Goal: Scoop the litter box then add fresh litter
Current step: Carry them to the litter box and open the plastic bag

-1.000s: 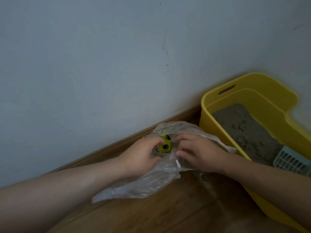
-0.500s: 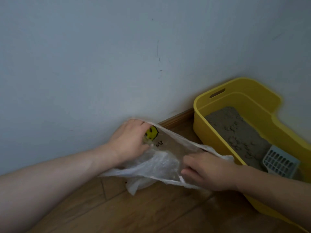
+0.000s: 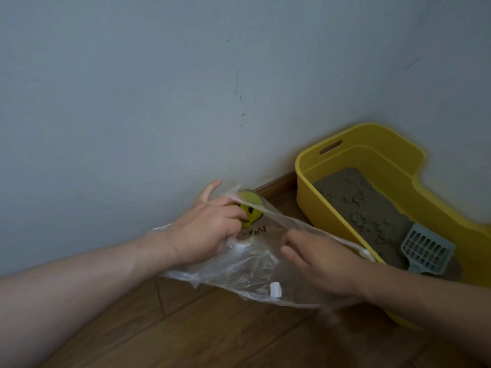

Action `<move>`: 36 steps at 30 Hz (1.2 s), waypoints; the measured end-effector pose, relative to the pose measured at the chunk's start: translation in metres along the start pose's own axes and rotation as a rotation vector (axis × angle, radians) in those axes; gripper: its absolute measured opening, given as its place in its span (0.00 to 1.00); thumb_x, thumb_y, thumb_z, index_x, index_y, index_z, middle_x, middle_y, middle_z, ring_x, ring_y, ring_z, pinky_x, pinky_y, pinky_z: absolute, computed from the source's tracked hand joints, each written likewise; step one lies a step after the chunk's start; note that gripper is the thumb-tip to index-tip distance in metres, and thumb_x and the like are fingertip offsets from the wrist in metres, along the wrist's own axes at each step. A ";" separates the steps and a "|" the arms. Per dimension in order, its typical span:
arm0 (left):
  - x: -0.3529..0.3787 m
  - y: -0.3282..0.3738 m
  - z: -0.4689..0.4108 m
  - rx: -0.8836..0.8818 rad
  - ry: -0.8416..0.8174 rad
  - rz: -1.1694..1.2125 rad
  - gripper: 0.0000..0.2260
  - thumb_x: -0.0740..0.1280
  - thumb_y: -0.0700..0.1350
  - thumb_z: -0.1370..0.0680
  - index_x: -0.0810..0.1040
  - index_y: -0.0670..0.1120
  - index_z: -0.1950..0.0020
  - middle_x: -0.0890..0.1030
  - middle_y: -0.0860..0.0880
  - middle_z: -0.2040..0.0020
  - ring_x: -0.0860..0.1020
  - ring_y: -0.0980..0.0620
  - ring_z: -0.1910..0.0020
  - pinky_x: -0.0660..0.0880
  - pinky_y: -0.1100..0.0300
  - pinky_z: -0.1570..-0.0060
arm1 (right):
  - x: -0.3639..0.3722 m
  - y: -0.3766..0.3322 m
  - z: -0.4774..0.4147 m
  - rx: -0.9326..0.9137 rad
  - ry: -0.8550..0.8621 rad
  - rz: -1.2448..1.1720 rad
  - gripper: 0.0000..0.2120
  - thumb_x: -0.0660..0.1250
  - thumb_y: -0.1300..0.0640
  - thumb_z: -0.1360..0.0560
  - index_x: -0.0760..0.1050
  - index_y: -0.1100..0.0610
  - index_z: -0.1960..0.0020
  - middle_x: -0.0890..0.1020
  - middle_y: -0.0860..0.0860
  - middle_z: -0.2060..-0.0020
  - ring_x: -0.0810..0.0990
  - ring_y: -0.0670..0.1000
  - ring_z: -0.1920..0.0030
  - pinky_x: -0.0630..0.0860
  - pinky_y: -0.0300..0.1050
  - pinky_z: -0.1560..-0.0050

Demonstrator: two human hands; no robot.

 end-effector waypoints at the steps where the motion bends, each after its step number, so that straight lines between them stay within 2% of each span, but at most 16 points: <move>1: -0.002 0.002 0.000 0.039 0.063 -0.011 0.09 0.63 0.40 0.29 0.76 0.51 0.67 0.84 0.53 0.51 0.76 0.48 0.40 0.58 0.33 0.30 | -0.006 -0.004 -0.003 -0.040 0.063 0.008 0.13 0.52 0.43 0.18 0.72 0.48 0.45 0.78 0.44 0.53 0.75 0.44 0.54 0.72 0.45 0.54; 3: -0.004 0.009 0.000 0.105 0.126 -0.004 0.07 0.64 0.38 0.28 0.76 0.49 0.65 0.84 0.53 0.53 0.75 0.47 0.41 0.59 0.35 0.30 | -0.016 -0.014 -0.008 -0.204 0.178 0.145 0.15 0.55 0.46 0.19 0.75 0.52 0.42 0.81 0.48 0.48 0.78 0.48 0.49 0.75 0.45 0.51; 5: -0.006 0.013 -0.001 0.134 0.148 0.027 0.08 0.64 0.37 0.28 0.76 0.48 0.64 0.84 0.53 0.54 0.75 0.47 0.41 0.61 0.35 0.31 | -0.020 -0.019 -0.014 -0.323 0.227 0.332 0.19 0.57 0.48 0.22 0.75 0.54 0.37 0.79 0.51 0.39 0.77 0.50 0.40 0.74 0.46 0.40; 8: -0.005 0.012 0.000 0.135 0.135 0.081 0.10 0.63 0.37 0.27 0.76 0.49 0.65 0.84 0.55 0.57 0.76 0.47 0.41 0.61 0.33 0.31 | -0.016 -0.008 -0.025 -0.212 0.146 0.520 0.33 0.61 0.40 0.26 0.63 0.52 0.25 0.68 0.52 0.27 0.63 0.56 0.26 0.59 0.57 0.26; 10: -0.001 0.010 0.003 0.122 0.089 0.111 0.10 0.61 0.37 0.28 0.76 0.49 0.66 0.83 0.56 0.61 0.77 0.48 0.41 0.59 0.32 0.30 | -0.010 0.006 -0.027 -0.074 0.063 0.510 0.43 0.61 0.34 0.27 0.48 0.50 0.20 0.55 0.51 0.21 0.47 0.59 0.21 0.47 0.65 0.25; 12: 0.002 0.010 0.005 0.099 0.011 0.160 0.11 0.58 0.37 0.30 0.75 0.50 0.67 0.80 0.56 0.66 0.77 0.50 0.41 0.57 0.31 0.29 | -0.003 0.013 -0.026 0.008 0.017 0.553 0.49 0.60 0.29 0.28 0.38 0.49 0.20 0.44 0.52 0.20 0.36 0.61 0.22 0.39 0.68 0.27; 16: 0.011 0.002 0.009 -0.109 -0.213 0.233 0.15 0.53 0.49 0.26 0.77 0.51 0.67 0.77 0.59 0.67 0.75 0.53 0.34 0.46 0.35 0.25 | 0.006 0.020 -0.028 0.054 -0.018 0.658 0.56 0.61 0.25 0.31 0.31 0.49 0.22 0.34 0.54 0.21 0.29 0.64 0.24 0.30 0.70 0.32; 19: 0.021 -0.007 0.010 -0.314 -0.305 0.124 0.27 0.48 0.62 0.22 0.77 0.51 0.69 0.83 0.58 0.61 0.69 0.60 0.30 0.40 0.40 0.24 | 0.007 0.024 -0.029 0.063 -0.031 0.651 0.57 0.60 0.24 0.32 0.27 0.48 0.23 0.34 0.54 0.22 0.28 0.63 0.25 0.30 0.69 0.30; 22: 0.025 -0.010 0.011 -0.459 -0.386 0.033 0.23 0.57 0.65 0.22 0.78 0.53 0.68 0.83 0.59 0.49 0.63 0.56 0.25 0.38 0.38 0.25 | 0.008 0.026 -0.028 0.051 -0.022 0.625 0.59 0.61 0.23 0.34 0.27 0.48 0.23 0.35 0.54 0.21 0.29 0.62 0.24 0.32 0.68 0.27; 24: 0.025 -0.009 0.014 -0.471 -0.445 -0.010 0.19 0.65 0.67 0.27 0.83 0.53 0.60 0.77 0.57 0.36 0.56 0.52 0.22 0.37 0.35 0.27 | 0.010 0.026 -0.027 0.043 -0.028 0.613 0.62 0.60 0.21 0.37 0.27 0.48 0.23 0.35 0.54 0.21 0.29 0.62 0.24 0.32 0.67 0.27; 26: 0.027 -0.008 0.020 -0.435 -0.469 -0.064 0.22 0.69 0.68 0.32 0.82 0.53 0.48 0.67 0.52 0.26 0.49 0.49 0.20 0.39 0.31 0.27 | 0.014 0.028 -0.026 0.041 -0.057 0.613 0.63 0.60 0.20 0.38 0.23 0.48 0.25 0.33 0.54 0.22 0.29 0.62 0.24 0.31 0.65 0.27; 28: 0.032 -0.008 0.026 -0.408 -0.472 -0.076 0.36 0.72 0.69 0.35 0.72 0.53 0.32 0.59 0.48 0.22 0.47 0.46 0.20 0.43 0.31 0.27 | 0.017 0.032 -0.024 0.044 -0.090 0.581 0.64 0.62 0.20 0.38 0.21 0.47 0.27 0.30 0.53 0.23 0.26 0.61 0.25 0.30 0.63 0.28; 30: 0.036 -0.009 0.031 -0.418 -0.502 -0.041 0.50 0.72 0.70 0.36 0.52 0.54 0.21 0.54 0.48 0.20 0.45 0.47 0.20 0.44 0.34 0.25 | 0.018 0.037 -0.023 0.053 -0.117 0.527 0.64 0.64 0.21 0.39 0.21 0.46 0.26 0.29 0.51 0.23 0.24 0.59 0.26 0.31 0.60 0.29; 32: 0.039 -0.012 0.035 -0.441 -0.515 -0.010 0.57 0.72 0.69 0.35 0.36 0.53 0.21 0.49 0.49 0.19 0.44 0.49 0.20 0.43 0.41 0.23 | 0.017 0.042 -0.021 0.064 -0.130 0.485 0.65 0.65 0.22 0.39 0.23 0.46 0.25 0.29 0.50 0.23 0.23 0.57 0.27 0.32 0.56 0.29; 34: 0.041 -0.015 0.038 -0.445 -0.498 0.017 0.60 0.72 0.68 0.34 0.29 0.52 0.23 0.46 0.48 0.19 0.43 0.49 0.20 0.43 0.47 0.22 | 0.017 0.046 -0.020 0.063 -0.140 0.464 0.65 0.66 0.23 0.39 0.23 0.47 0.25 0.29 0.49 0.23 0.23 0.56 0.26 0.33 0.53 0.28; 36: 0.045 -0.017 0.042 -0.439 -0.498 0.032 0.62 0.74 0.66 0.34 0.27 0.51 0.24 0.43 0.48 0.19 0.41 0.49 0.20 0.43 0.50 0.22 | 0.017 0.047 -0.019 0.061 -0.157 0.457 0.66 0.67 0.23 0.39 0.22 0.47 0.26 0.28 0.48 0.24 0.24 0.55 0.26 0.36 0.52 0.26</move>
Point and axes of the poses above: each hand's wrist, its own z-axis away from the middle knuckle, its own x-axis out of the palm, y = z × x, the point moved 5 cm from there along -z, towards the middle knuckle
